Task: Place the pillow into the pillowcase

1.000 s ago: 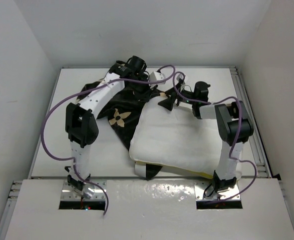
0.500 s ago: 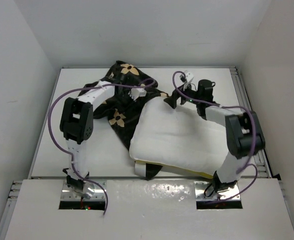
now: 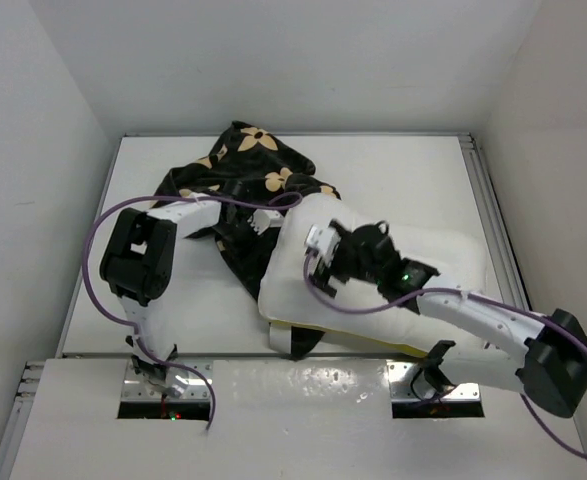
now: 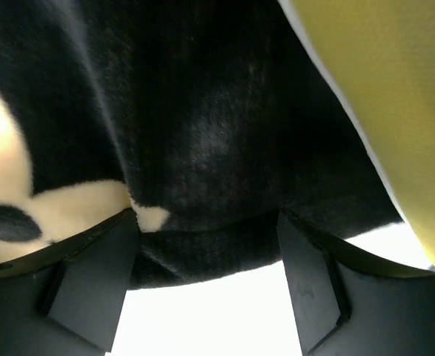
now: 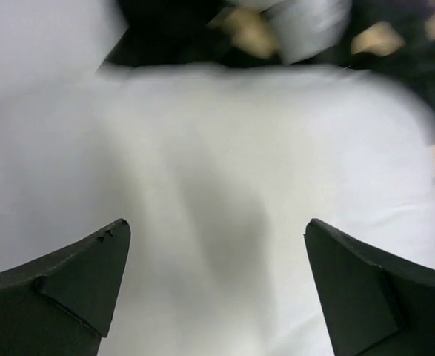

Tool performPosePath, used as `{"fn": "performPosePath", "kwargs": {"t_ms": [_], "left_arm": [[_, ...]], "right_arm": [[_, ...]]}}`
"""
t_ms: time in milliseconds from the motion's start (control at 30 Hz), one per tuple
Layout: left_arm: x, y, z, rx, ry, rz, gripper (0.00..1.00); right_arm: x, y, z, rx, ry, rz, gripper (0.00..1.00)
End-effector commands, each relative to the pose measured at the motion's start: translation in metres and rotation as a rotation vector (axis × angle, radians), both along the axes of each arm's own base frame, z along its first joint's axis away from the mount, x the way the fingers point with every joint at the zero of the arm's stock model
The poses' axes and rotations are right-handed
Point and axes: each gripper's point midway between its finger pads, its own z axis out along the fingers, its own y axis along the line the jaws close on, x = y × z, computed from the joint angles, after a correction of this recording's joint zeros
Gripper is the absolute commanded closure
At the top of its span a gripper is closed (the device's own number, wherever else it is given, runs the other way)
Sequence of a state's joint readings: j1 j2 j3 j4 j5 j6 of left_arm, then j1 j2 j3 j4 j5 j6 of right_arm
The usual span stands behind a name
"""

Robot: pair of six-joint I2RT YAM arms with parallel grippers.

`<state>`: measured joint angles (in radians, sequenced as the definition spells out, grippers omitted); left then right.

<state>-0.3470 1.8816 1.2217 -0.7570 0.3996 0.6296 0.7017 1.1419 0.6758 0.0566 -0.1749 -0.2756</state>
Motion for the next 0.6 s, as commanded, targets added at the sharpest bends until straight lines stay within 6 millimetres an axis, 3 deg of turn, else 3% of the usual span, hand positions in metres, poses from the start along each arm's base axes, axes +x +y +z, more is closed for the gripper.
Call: {"fn": "performPosePath", "kwargs": {"t_ms": [0,33,133,233,300,400,433,500,567], "left_arm": [[0.023,-0.004,-0.004,-0.016,-0.096,-0.011,0.28],[0.023,-0.001,-0.008,0.001,-0.093,-0.014,0.28],[0.02,0.004,-0.015,0.022,-0.077,-0.022,0.36],[0.012,0.004,-0.015,0.015,-0.059,-0.033,0.58],[0.009,0.005,-0.009,0.007,-0.06,-0.034,0.73],[0.005,0.009,0.002,0.004,-0.07,-0.035,0.98],[0.004,0.012,0.008,0.002,-0.088,-0.031,1.0],[0.005,0.02,0.018,0.005,-0.119,-0.01,1.0],[0.001,0.034,0.019,0.038,-0.12,0.021,1.0]], "right_arm": [[-0.03,-0.012,-0.044,-0.211,0.003,-0.001,0.01],[-0.043,-0.001,-0.051,-0.248,0.002,0.045,0.01],[-0.053,0.004,-0.07,-0.41,-0.017,0.035,0.01],[-0.067,0.02,-0.075,-0.487,-0.028,0.083,0.01],[-0.091,0.037,-0.074,-0.491,-0.01,0.218,0.01],[-0.103,0.052,-0.049,-0.425,-0.014,0.237,0.01],[-0.106,0.053,-0.032,-0.399,-0.015,0.245,0.01],[-0.115,0.053,-0.019,-0.39,-0.005,0.291,0.01],[-0.125,0.053,-0.02,-0.408,0.011,0.327,0.01]]}}
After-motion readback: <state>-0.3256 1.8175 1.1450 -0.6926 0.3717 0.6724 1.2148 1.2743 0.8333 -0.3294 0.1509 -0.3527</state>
